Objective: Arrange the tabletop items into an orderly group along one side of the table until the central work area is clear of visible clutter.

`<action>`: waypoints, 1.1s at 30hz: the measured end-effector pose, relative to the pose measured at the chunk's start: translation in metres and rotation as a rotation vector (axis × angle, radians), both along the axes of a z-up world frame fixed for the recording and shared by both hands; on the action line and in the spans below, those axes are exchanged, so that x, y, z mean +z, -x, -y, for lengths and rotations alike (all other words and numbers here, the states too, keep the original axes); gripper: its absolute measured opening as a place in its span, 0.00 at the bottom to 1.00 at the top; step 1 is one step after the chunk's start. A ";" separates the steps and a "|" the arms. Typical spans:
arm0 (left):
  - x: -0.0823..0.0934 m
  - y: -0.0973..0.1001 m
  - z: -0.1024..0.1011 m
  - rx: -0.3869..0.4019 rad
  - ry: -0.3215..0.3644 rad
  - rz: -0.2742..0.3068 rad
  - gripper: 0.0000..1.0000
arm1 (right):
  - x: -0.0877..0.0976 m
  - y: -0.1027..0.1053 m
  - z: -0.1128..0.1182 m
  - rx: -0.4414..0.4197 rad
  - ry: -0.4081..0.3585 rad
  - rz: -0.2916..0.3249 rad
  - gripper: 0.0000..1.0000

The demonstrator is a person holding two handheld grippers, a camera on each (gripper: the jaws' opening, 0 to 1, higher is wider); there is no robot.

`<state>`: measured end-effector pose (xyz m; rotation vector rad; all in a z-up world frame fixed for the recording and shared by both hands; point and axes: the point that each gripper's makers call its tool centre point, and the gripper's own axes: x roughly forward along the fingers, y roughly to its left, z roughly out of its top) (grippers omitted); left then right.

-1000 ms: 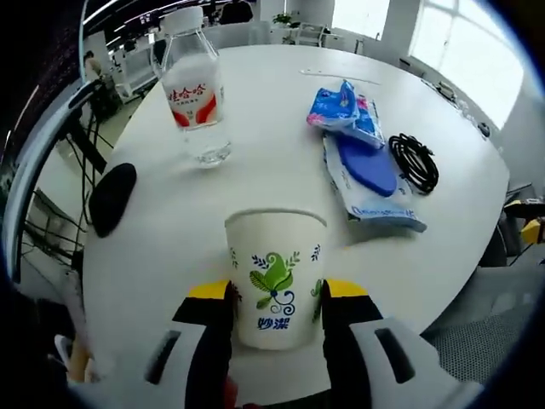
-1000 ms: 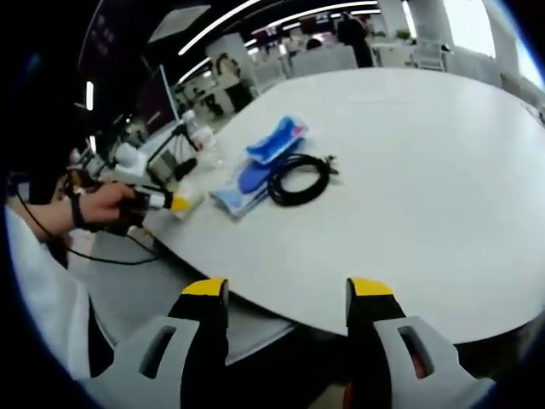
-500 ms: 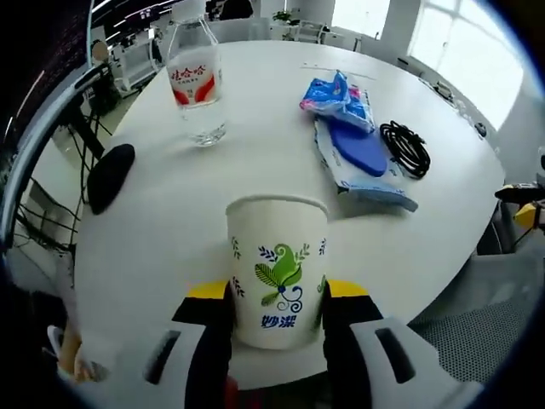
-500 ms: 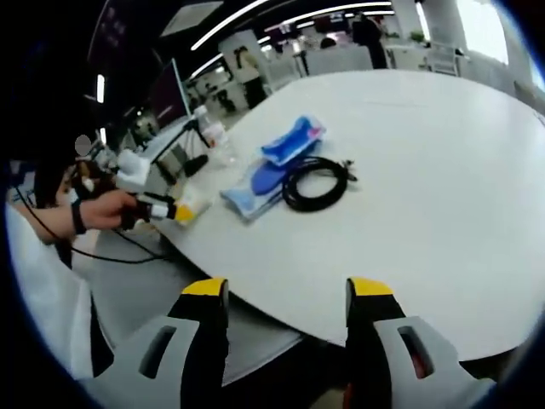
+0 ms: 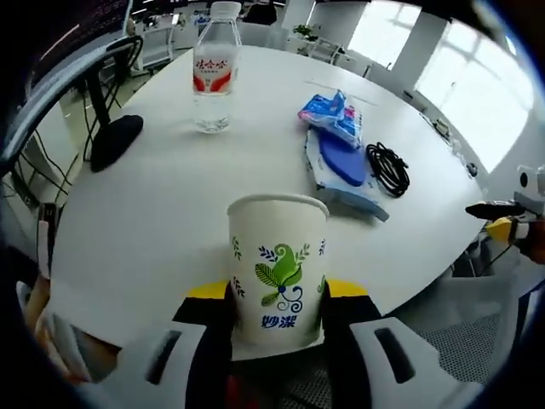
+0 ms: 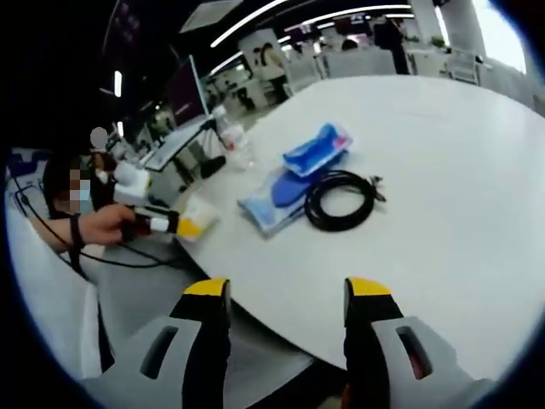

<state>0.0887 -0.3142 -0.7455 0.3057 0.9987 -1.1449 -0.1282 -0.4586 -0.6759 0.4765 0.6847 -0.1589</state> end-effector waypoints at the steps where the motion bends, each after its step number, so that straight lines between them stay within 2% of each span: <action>1: 0.003 0.002 0.002 -0.002 0.011 -0.004 0.40 | 0.000 -0.003 -0.001 0.009 -0.001 0.003 0.51; 8: 0.025 0.027 0.019 -0.059 0.095 -0.022 0.40 | 0.007 -0.026 -0.012 0.052 -0.038 0.045 0.48; 15: 0.035 0.058 0.030 -0.171 0.113 -0.022 0.40 | 0.016 -0.047 -0.028 0.106 -0.086 0.094 0.45; 21: 0.044 0.082 0.039 -0.313 0.122 0.030 0.40 | 0.022 -0.059 -0.038 0.123 -0.156 0.141 0.44; 26: 0.046 0.100 0.044 -0.466 0.103 0.121 0.40 | 0.028 -0.067 -0.048 0.173 -0.173 0.154 0.42; 33: 0.049 0.115 0.049 -0.555 0.109 0.173 0.40 | 0.031 -0.077 -0.062 0.235 -0.195 0.165 0.36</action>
